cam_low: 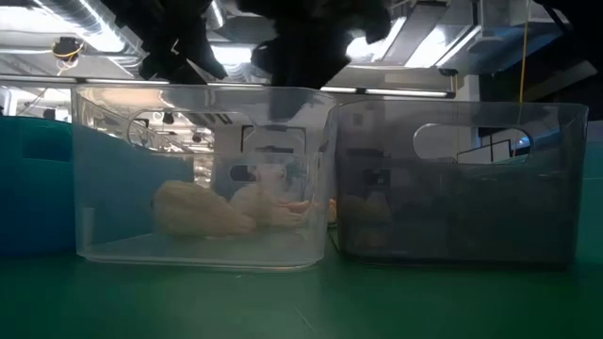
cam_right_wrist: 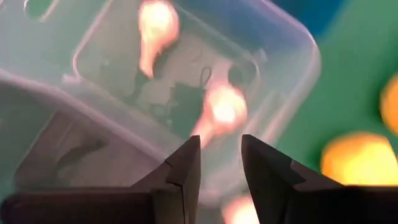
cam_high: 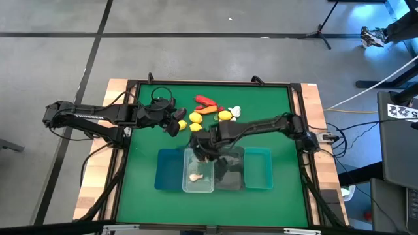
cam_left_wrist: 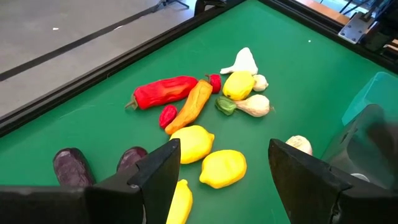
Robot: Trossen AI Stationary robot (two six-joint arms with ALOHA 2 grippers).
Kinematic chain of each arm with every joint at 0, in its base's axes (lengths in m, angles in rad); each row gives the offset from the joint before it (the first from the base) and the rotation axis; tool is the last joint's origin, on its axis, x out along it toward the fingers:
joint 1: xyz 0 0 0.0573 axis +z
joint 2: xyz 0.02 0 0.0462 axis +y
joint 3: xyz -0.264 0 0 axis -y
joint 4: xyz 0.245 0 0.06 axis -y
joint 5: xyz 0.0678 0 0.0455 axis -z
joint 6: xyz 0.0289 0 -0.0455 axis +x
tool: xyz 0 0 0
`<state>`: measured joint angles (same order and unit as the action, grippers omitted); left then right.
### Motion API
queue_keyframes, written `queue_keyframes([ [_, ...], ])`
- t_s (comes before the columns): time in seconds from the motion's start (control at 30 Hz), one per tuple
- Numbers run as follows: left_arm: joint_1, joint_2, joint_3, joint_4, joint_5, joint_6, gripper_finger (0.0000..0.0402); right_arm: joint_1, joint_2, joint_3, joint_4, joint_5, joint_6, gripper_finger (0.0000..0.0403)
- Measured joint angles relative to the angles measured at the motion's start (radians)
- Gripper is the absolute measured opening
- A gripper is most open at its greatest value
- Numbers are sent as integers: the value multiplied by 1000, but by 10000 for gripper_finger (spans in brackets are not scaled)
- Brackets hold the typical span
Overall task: Sort produce into baskets
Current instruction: Put the white garlic into the transparent bin
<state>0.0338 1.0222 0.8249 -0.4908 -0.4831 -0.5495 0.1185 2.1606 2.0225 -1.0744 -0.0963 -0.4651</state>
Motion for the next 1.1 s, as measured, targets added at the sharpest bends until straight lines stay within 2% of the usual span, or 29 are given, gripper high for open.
queue_keyframes([
  [0.3, 0, 0, 0, 0, 0, -1, 237, -171, -101, 2, -229, 0, 122, 118],
  [0.4, 0, 0, 0, 0, 0, -1, 237, -224, -120, -22, -237, 0, 144, 118],
  [0.57, 0, 0, 0, 0, 0, 5, 237, -279, -128, -111, -187, -5, 145, 118],
  [0.7, 0, 0, 0, 0, 0, 45, 237, -293, -128, -242, -46, -67, 124, 118],
  [0.83, 0, 0, 0, 0, 0, 55, 237, -290, -128, -331, 64, 1, 116, 118],
  [0.9, 0, 0, 0, 1, 0, 64, 237, -289, -128, -359, 94, 0, 99, 118],
  [1.1, 0, 0, 0, 2, 0, 78, 237, -290, -127, -366, 105, -122, 90, 126],
])
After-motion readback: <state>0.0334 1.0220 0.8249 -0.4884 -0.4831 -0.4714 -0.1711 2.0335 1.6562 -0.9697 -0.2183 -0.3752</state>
